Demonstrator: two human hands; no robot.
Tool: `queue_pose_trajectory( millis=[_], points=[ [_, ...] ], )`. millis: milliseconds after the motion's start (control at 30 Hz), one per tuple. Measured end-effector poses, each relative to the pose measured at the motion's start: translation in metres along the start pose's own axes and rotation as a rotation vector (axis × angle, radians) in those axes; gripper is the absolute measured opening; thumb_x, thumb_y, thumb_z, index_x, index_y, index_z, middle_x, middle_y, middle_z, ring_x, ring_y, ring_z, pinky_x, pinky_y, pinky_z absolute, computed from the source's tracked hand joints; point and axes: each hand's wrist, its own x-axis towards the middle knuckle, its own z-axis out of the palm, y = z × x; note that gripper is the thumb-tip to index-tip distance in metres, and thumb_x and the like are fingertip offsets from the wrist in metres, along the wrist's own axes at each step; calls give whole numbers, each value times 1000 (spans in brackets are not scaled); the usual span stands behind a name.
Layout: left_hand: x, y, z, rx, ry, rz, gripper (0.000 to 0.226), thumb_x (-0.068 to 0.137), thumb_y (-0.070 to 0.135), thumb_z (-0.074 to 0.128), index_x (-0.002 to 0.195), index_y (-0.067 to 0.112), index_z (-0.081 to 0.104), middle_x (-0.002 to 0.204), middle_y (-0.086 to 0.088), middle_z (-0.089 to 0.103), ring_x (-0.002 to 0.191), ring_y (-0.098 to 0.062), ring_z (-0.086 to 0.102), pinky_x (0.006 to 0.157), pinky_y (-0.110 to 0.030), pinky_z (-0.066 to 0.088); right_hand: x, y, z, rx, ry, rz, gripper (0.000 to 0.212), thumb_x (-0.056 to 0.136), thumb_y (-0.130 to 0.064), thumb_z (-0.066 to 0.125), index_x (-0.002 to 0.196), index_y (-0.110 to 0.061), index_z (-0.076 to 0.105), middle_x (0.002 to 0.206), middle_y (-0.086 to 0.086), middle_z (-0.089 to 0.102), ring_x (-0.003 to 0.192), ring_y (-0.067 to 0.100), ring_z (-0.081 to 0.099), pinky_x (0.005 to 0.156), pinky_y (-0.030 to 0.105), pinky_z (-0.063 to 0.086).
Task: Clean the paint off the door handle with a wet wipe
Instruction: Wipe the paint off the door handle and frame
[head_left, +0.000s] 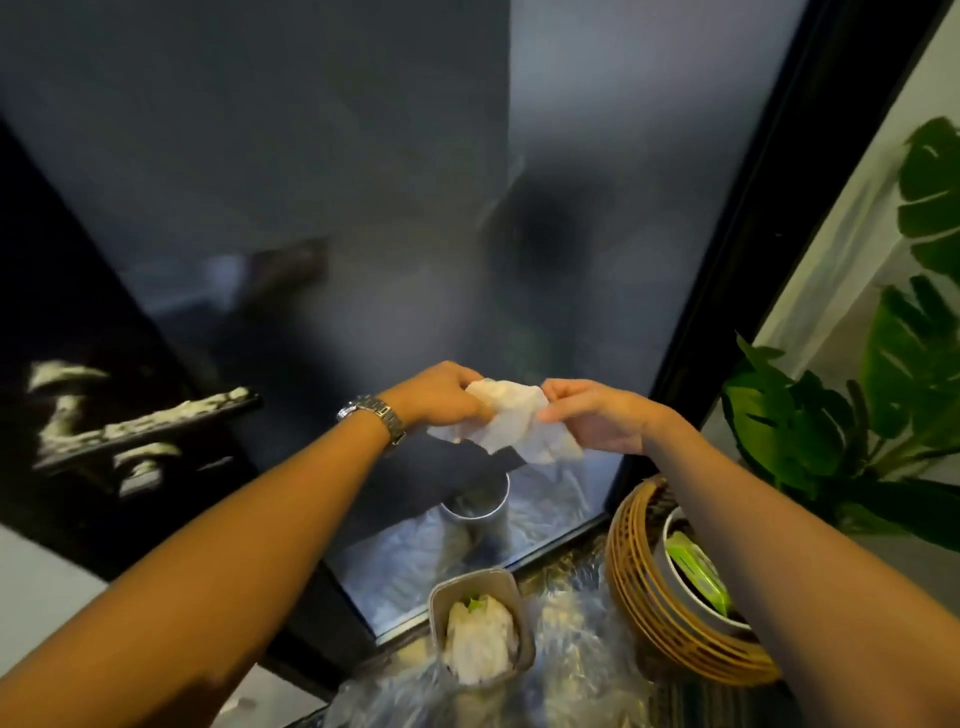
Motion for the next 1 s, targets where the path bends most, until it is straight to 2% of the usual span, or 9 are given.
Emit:
queue_pose_trajectory(
  millis=[67,167,267,333,433,567,700,867,1000],
  points=[
    [-15,-5,-10,3,36,1,6,80,12,59,83,12,64,82,-5,60,77,-18,52,66,-27,44,5,-10,20,47,-79,-15,38,50,-43,86,70,-21,62,81,0,60,81,15,61,76,30,53],
    [-39,-11,-25,6,59,4,8,76,4,59,78,11,63,76,-4,60,73,-19,54,66,-30,46,16,-23,53,-13,-107,14,54,50,-58,82,81,-20,62,84,4,51,80,13,60,73,26,54],
    [-62,-11,-42,40,99,7,18,76,4,61,92,11,66,75,-1,60,61,-12,55,53,-19,47,27,-32,84,-225,-166,37,40,72,-38,68,104,-14,63,98,5,63,93,19,60,85,34,48],
    [-74,-7,-54,124,169,-2,21,73,12,69,93,19,66,72,6,57,57,-8,51,46,-15,42,29,-44,98,-299,-199,12,35,75,-25,68,107,-12,63,103,5,67,98,20,61,91,37,47],
    [-92,-3,-75,108,249,-34,20,66,16,77,82,21,66,59,7,54,49,-7,48,43,-14,40,31,-66,112,-388,-185,-65,28,76,-18,69,103,-10,66,89,0,71,84,14,65,81,29,50],
    [-113,5,-106,138,255,-126,14,64,19,79,74,14,71,34,7,46,38,-8,39,37,-13,32,35,-91,121,-465,-163,-176,24,76,-15,71,98,-8,63,87,4,63,82,15,58,79,29,45],
    [-132,10,-127,85,197,-159,5,74,19,71,71,18,67,57,1,54,54,-12,47,48,-17,38,37,-115,126,-431,-207,-274,18,68,-14,73,77,-12,57,70,-2,57,68,10,54,65,21,41],
    [-135,10,-130,-541,323,20,18,88,20,55,102,16,64,95,0,67,89,-14,64,80,-28,52,38,-132,139,-586,-82,-395,28,82,-22,69,100,-1,65,91,6,67,85,15,63,79,28,49],
    [-134,8,-124,-551,355,60,28,84,28,61,109,16,63,97,2,70,93,-12,67,76,-27,57,43,-141,157,-582,10,-528,23,87,-25,63,86,-2,62,80,4,61,75,14,58,69,28,48]
  ],
)
